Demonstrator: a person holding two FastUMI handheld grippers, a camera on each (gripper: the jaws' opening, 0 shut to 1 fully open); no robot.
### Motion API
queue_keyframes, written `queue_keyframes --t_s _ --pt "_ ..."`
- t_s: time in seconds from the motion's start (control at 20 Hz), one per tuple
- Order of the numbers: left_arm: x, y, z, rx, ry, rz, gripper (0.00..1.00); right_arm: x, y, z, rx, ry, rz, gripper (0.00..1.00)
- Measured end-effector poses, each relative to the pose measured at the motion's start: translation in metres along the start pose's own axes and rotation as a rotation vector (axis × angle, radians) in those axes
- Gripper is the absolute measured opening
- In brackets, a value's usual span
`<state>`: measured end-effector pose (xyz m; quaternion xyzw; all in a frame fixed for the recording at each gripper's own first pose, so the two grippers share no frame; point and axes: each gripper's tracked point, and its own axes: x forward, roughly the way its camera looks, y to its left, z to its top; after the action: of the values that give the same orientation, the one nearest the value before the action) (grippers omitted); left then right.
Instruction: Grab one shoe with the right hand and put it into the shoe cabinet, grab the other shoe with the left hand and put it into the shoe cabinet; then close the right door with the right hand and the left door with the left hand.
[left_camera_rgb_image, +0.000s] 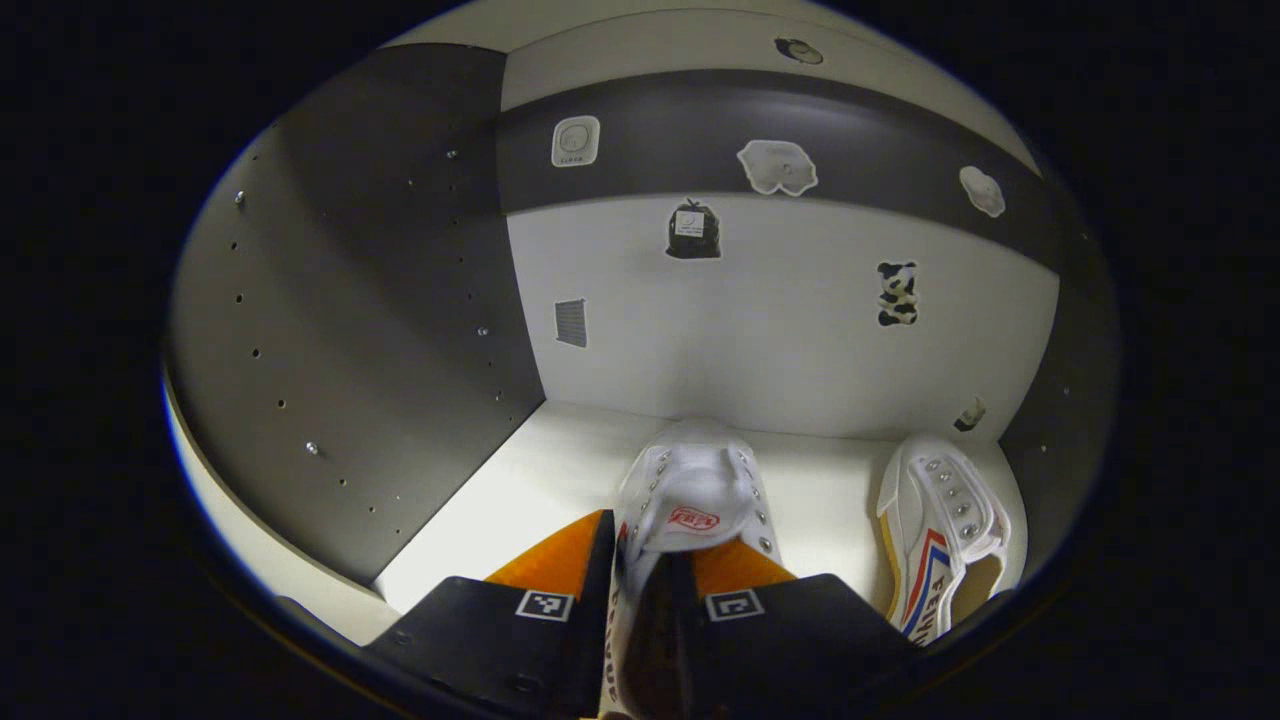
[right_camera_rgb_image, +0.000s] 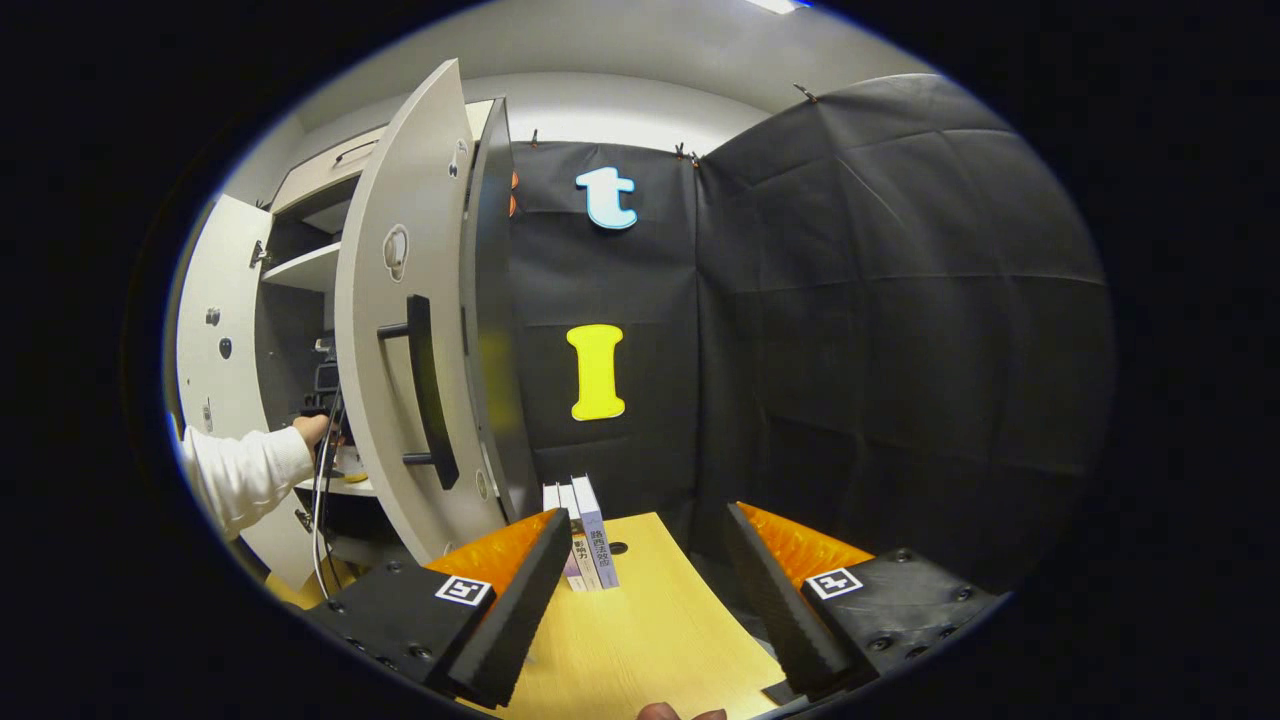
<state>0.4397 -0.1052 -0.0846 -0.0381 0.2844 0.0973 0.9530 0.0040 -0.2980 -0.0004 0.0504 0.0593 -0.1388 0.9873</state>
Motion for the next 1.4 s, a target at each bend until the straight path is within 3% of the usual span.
queue_keyframes --t_s 0.15,0.4,0.95,1.4 --pt "-0.016 0.0 0.002 -0.001 -0.067 -0.037 0.48 0.001 0.0 0.002 -0.002 -0.002 0.008 0.98" --pt "-0.056 0.003 0.003 0.043 -0.169 -0.096 0.82 0.001 0.012 0.009 -0.013 -0.012 0.024 0.98" --pt "-0.215 0.016 0.006 0.056 -0.425 -0.237 0.88 0.028 0.03 0.045 0.006 -0.045 0.054 0.98" --pt "-0.314 0.055 -0.015 0.076 -0.497 -0.344 0.89 0.059 0.074 0.051 0.055 -0.019 0.118 0.98"
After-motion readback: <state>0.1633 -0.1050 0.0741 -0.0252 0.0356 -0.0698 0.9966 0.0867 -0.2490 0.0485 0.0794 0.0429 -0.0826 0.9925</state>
